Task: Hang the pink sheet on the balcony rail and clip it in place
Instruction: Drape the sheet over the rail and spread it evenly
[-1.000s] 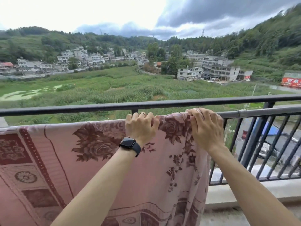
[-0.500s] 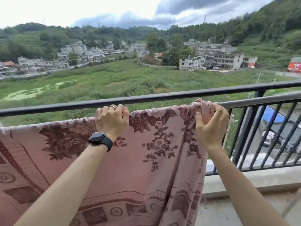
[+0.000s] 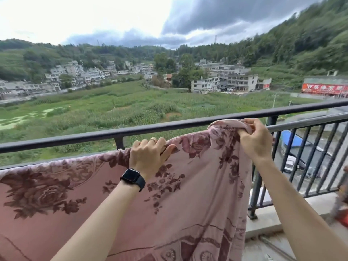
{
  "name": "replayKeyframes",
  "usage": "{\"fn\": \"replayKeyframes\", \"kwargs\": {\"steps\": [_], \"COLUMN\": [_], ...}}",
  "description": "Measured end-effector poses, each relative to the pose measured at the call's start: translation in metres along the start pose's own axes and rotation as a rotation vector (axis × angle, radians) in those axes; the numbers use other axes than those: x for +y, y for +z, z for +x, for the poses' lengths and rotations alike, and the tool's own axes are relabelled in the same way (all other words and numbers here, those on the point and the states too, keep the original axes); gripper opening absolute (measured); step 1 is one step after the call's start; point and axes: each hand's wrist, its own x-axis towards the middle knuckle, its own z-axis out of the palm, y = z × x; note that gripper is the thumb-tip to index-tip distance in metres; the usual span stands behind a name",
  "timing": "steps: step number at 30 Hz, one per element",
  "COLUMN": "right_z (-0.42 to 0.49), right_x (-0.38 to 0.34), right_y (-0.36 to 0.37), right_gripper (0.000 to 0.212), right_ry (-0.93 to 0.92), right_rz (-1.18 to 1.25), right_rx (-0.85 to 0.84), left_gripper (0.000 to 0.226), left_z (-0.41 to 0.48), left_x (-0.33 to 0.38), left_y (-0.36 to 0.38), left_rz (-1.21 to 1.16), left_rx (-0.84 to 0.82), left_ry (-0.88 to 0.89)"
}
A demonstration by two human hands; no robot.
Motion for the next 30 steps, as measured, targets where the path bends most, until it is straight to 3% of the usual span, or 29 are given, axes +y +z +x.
{"fn": "replayKeyframes", "kwargs": {"steps": [5, 9, 11, 14, 17, 22, 25, 30], "right_z": [0.025, 0.000, -0.023, -0.043, -0.043, -0.032, -0.022, -0.003], "right_x": [0.008, 0.001, 0.004, 0.008, -0.007, -0.040, -0.062, -0.071], "right_y": [-0.006, 0.022, 0.034, 0.036, 0.042, 0.050, 0.049, 0.039], "right_gripper": [0.024, 0.025, 0.033, 0.041, 0.031, 0.029, 0.031, 0.028], "right_ry": [0.139, -0.023, -0.027, 0.145, 0.273, 0.164, 0.018, 0.065], "right_rz": [-0.021, -0.060, 0.101, 0.417, 0.498, 0.291, 0.222, 0.055], "right_rx": [0.025, -0.121, -0.260, -0.386, -0.485, -0.705, -0.533, -0.044], "left_gripper": [0.054, 0.051, 0.045, 0.034, 0.035, 0.039, 0.047, 0.048], "left_z": [-0.007, -0.020, -0.021, -0.016, -0.005, 0.022, 0.017, -0.002], "left_x": [-0.031, -0.070, -0.083, -0.085, -0.059, -0.009, -0.030, -0.076], "left_y": [-0.002, -0.006, -0.009, -0.024, -0.037, -0.033, -0.032, -0.040], "left_rz": [-0.026, 0.002, 0.029, 0.046, -0.005, -0.075, -0.033, 0.007], "left_rx": [-0.001, -0.022, -0.020, -0.005, 0.010, -0.054, -0.061, 0.011], "left_ry": [-0.042, -0.217, -0.332, -0.423, -0.371, -0.232, -0.196, -0.128]}}
